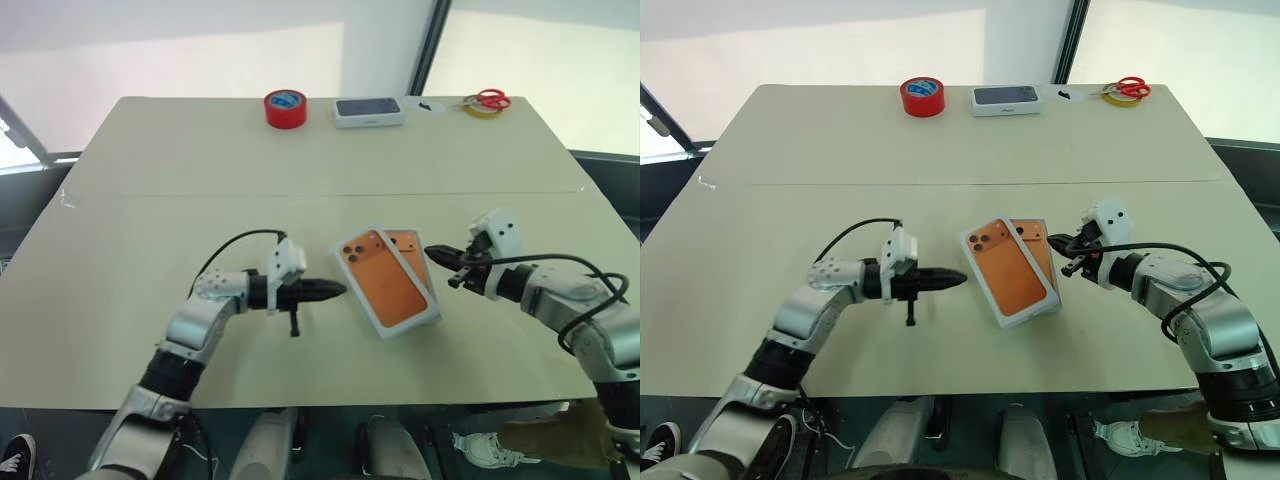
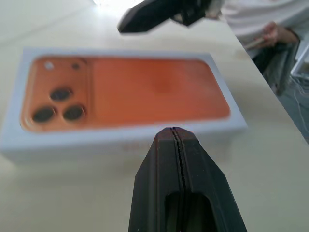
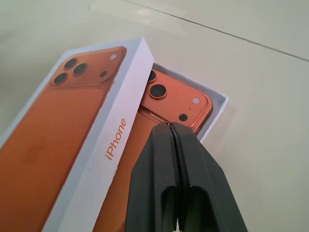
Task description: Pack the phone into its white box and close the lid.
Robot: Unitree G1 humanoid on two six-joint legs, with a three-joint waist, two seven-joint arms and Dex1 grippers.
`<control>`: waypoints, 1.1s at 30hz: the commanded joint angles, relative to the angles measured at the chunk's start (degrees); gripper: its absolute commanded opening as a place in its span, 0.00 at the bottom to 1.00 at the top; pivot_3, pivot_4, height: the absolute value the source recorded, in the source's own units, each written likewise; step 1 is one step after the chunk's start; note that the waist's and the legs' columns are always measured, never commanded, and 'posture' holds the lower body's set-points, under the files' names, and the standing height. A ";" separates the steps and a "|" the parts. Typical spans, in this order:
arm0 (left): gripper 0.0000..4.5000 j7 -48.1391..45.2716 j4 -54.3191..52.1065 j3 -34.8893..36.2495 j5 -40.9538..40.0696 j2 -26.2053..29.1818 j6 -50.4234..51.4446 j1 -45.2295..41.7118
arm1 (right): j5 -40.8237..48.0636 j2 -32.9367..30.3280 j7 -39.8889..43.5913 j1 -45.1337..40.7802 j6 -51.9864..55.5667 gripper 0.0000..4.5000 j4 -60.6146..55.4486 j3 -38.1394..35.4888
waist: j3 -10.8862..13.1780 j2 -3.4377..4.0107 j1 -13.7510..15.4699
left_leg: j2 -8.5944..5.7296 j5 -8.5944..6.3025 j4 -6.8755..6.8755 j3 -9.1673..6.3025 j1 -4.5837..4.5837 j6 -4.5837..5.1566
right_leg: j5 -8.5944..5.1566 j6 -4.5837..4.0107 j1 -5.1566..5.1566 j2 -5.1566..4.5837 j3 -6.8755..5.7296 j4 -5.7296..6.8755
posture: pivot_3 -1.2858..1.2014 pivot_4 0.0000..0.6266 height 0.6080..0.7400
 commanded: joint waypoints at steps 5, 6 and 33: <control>0.00 2.96 5.06 -3.69 3.77 -3.29 -1.01 -1.77 | -6.84 -0.21 5.84 0.41 -4.30 0.01 0.11 1.25 | 0.01 0.02 0.57 | -0.07 -0.08 0.03 0.00 -0.01 -0.12 | 0.00 -0.02 0.00 -0.06 0.00 0.00 | 0.52 0.24 0.99; 0.00 3.64 6.57 -4.07 4.57 -4.53 -1.69 -2.62 | -7.91 -0.38 6.46 0.54 -4.94 0.01 0.27 1.62 | 0.01 0.01 0.83 | -0.07 -0.08 0.05 0.00 -0.01 -0.12 | 0.00 -0.03 0.01 -0.06 0.00 0.00 | 0.52 0.24 0.99; 0.00 14.27 31.82 -1.74 10.00 -20.82 -14.42 -17.99 | -18.21 1.94 5.45 0.83 -6.86 0.01 3.85 -1.08 | 0.00 0.01 1.53 | -0.10 0.01 0.08 -0.01 0.06 -0.03 | 0.08 0.12 0.06 -0.03 -0.01 0.05 | 0.52 0.24 0.99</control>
